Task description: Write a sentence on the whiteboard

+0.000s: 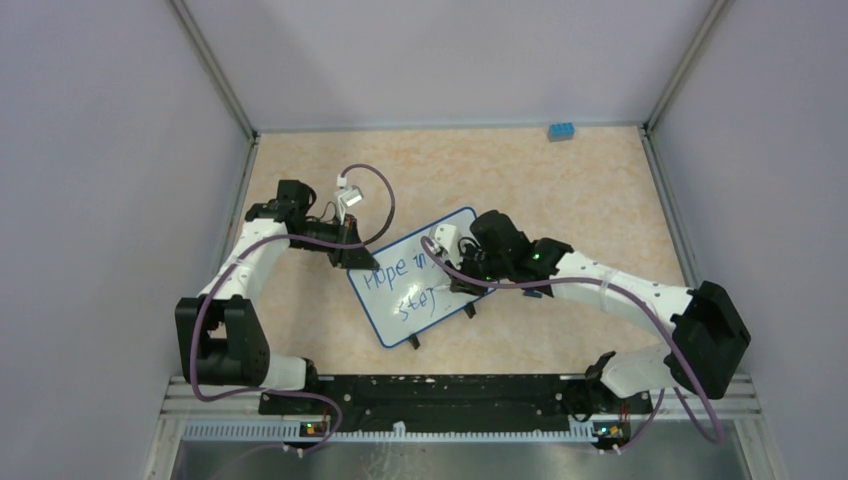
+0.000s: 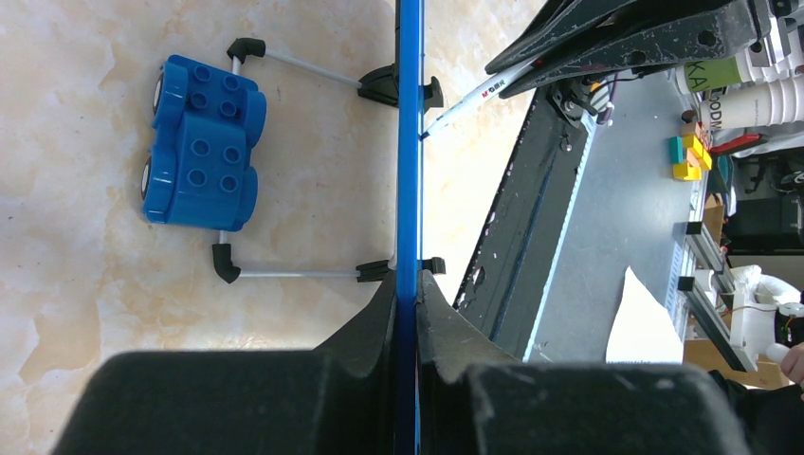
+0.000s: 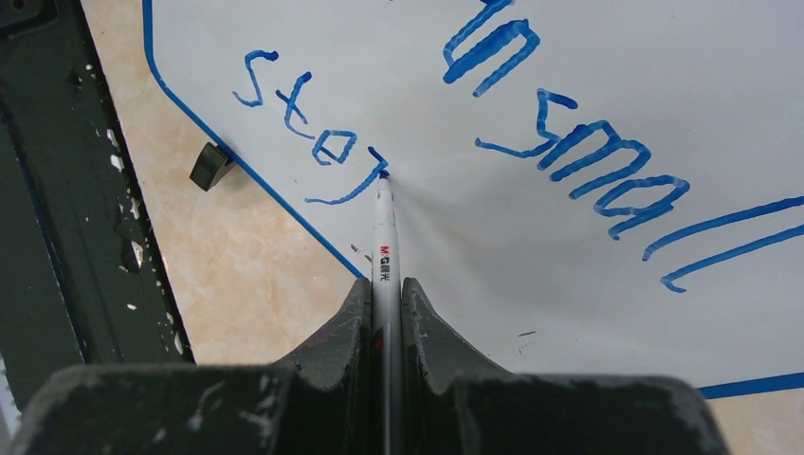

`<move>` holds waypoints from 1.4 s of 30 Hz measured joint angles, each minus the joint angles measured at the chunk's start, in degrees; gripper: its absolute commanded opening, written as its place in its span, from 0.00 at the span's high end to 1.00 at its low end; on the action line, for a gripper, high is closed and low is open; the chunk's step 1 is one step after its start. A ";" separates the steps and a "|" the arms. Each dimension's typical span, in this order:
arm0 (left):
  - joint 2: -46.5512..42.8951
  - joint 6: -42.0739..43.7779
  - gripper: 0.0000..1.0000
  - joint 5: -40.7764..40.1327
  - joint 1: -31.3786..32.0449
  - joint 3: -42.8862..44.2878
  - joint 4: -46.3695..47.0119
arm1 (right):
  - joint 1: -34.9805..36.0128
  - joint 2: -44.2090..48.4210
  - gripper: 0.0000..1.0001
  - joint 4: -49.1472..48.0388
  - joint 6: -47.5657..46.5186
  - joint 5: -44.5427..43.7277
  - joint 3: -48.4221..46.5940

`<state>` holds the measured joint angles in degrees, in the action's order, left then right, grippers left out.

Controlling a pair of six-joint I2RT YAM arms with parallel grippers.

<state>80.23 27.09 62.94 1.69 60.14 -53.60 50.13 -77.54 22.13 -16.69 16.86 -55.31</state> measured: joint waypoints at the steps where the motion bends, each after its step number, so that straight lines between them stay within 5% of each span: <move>1: 0.00 0.00 1.00 0.00 0.00 0.00 0.00 | 0.00 0.00 1.00 0.00 -0.02 0.02 -0.02; 42: 0.00 0.00 1.00 0.02 0.00 0.00 0.00 | -1.95 1.05 1.00 1.44 0.22 1.03 2.47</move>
<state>80.23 27.09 62.96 1.69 60.14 -53.60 48.18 -76.49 23.57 -16.47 17.89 -52.84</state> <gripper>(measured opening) 0.109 0.086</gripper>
